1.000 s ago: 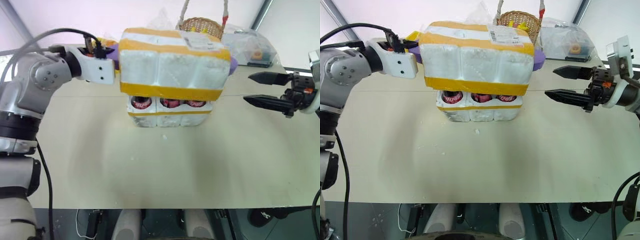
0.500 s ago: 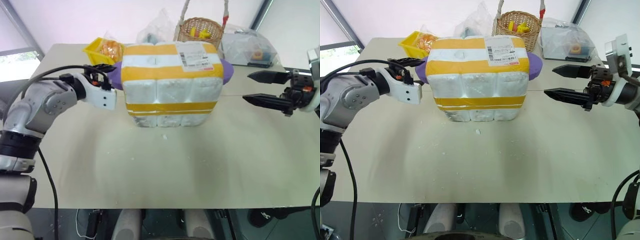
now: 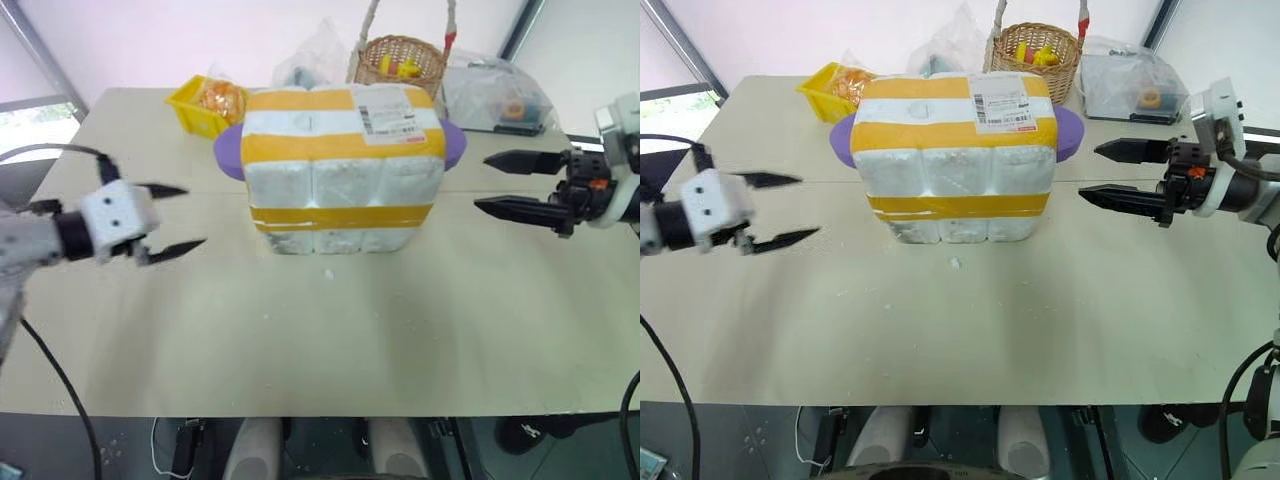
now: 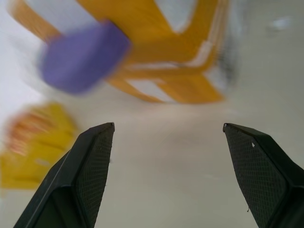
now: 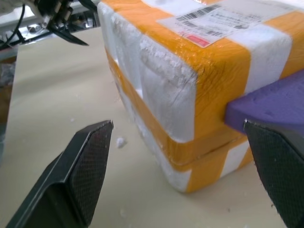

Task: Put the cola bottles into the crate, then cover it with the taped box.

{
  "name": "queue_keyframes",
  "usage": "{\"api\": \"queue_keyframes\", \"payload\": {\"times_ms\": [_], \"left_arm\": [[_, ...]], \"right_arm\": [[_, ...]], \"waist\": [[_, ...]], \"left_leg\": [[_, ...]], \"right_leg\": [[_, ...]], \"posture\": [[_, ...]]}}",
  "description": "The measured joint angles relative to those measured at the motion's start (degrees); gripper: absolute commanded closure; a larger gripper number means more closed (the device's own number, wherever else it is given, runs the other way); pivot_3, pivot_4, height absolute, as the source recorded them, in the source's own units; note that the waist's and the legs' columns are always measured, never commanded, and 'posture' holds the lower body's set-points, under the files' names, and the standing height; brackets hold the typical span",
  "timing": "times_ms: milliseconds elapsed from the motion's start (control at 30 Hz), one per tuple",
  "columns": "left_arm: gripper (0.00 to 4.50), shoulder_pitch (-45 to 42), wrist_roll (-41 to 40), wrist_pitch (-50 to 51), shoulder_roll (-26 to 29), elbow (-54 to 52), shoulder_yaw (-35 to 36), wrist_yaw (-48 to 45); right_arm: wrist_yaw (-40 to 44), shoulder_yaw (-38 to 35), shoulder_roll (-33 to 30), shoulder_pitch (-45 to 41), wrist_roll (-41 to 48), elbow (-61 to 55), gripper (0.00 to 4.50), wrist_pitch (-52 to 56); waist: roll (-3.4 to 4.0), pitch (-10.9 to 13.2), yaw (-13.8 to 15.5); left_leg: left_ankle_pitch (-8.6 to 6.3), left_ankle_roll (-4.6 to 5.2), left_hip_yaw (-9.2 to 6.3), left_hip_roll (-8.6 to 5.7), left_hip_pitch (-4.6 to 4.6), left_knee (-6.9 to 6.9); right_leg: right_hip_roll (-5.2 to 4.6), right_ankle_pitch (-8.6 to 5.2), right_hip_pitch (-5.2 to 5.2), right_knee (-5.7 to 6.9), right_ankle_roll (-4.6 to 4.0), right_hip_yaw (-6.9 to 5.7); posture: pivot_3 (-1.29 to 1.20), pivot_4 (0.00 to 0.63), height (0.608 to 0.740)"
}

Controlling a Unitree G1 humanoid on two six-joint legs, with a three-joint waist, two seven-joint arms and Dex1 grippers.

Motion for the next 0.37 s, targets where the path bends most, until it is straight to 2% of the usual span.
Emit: {"api": "queue_keyframes", "payload": {"times_ms": [100, 167, 367], "left_arm": [[0.67, -2.33, -12.60, 15.12, 1.25, 2.83, 4.16, -3.75], [0.67, -5.80, -16.26, 21.18, 2.80, 7.71, 5.74, -4.69], [0.67, -12.26, -16.49, 25.01, 3.83, 14.77, 4.41, -7.00]], "right_arm": [[0.34, 0.59, 0.00, 0.15, -0.78, 0.03, 0.00, -0.12], [0.90, 0.96, -0.05, 0.38, -1.05, 0.00, 0.00, -0.40], [2.73, 1.67, -0.27, 1.49, -2.86, 1.14, 0.00, -1.58]], "waist": [[0.04, 0.03, 0.39], [0.04, 0.02, 0.32], [0.04, 0.02, 0.14]], "left_leg": [[0.00, 0.00, -0.09, 0.02, 0.00, 0.03], [0.00, 0.00, -0.08, 0.01, 0.01, 0.07], [0.00, 0.00, -0.07, 0.02, 0.00, 0.01]], "right_leg": [[0.08, -0.01, 0.02, 0.01, 0.00, -0.02], [0.09, -0.01, 0.05, 0.00, 0.00, -0.01], [0.11, 0.00, 0.03, 0.00, 0.00, -0.01]], "posture": [[0.00, 0.150, 0.737], [0.00, 0.150, 0.737], [0.00, 0.150, 0.737]]}}
